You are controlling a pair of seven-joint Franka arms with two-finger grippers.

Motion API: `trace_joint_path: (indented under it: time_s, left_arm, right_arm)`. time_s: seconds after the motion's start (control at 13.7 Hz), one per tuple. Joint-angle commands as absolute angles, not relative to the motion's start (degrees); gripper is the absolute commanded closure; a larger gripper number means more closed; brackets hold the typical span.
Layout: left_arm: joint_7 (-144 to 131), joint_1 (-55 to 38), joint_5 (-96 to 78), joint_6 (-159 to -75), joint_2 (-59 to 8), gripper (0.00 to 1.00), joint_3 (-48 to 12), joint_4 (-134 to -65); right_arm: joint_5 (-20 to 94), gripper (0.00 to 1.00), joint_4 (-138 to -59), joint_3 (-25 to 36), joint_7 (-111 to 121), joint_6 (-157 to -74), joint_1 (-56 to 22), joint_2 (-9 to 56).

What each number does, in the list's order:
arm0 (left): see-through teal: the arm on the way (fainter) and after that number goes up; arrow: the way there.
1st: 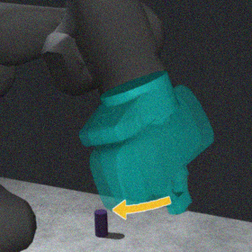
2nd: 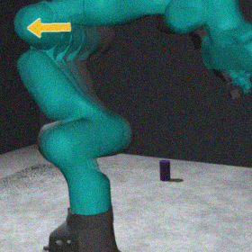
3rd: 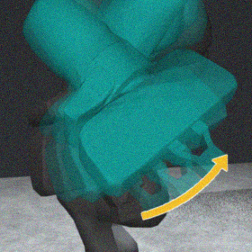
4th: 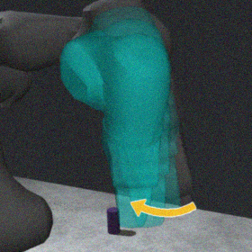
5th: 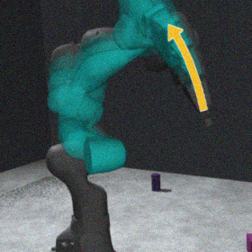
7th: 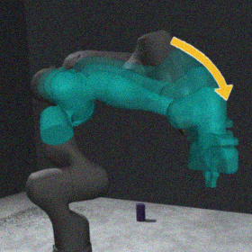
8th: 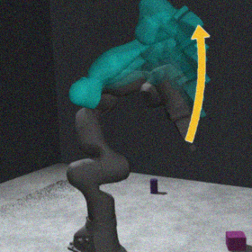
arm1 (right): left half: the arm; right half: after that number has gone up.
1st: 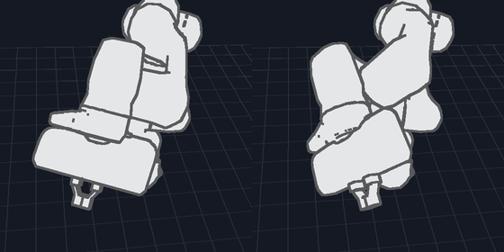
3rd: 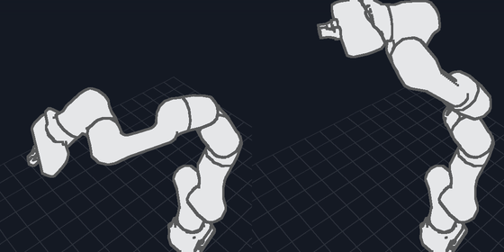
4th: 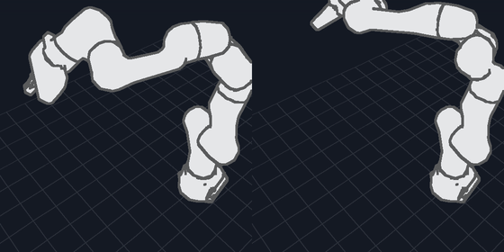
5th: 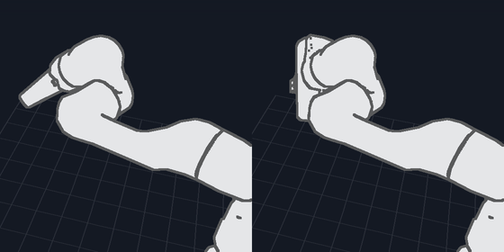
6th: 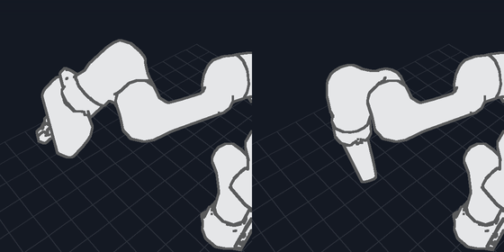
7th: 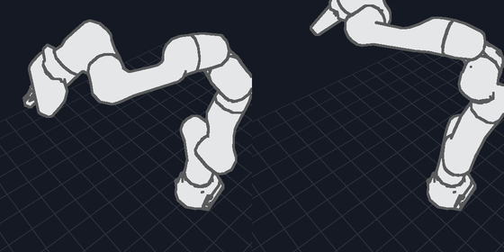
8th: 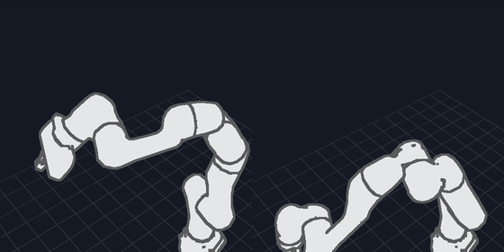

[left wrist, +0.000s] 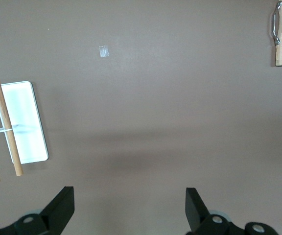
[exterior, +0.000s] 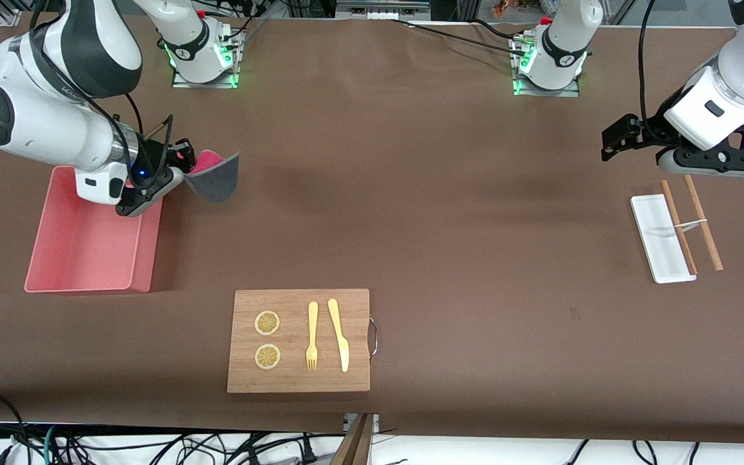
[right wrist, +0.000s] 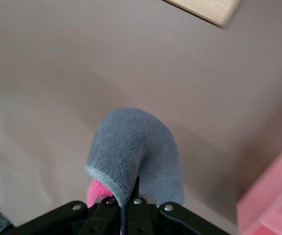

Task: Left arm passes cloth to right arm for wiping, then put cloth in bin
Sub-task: 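Carry the cloth with the right gripper while the left gripper withdraws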

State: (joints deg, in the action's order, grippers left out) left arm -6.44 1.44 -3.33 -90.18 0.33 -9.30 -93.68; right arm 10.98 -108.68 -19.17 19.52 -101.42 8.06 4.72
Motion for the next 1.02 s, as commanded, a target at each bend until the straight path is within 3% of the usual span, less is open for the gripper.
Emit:
trace_joint_path:
  time_s: [0.0,0.36,0.95]
  left_arm:
    - [-5.1,1.6,-2.5,-90.9,1.3,0.00,-9.6,-94.4]
    - [-3.8,1.6,-2.6,-90.8,0.2,0.00,-9.6,-93.1]
    - [-3.9,1.7,-2.8,-90.5,0.2,0.00,-9.6,-93.0]
  right_arm:
    - [6.8,1.00,-107.1,-19.3,10.1,-98.5,8.0,4.4]
    - [3.4,1.00,-105.3,-21.5,-10.6,-97.8,7.8,4.6]
    - [-3.6,1.00,-106.3,-21.7,-15.0,-100.4,7.7,10.4]
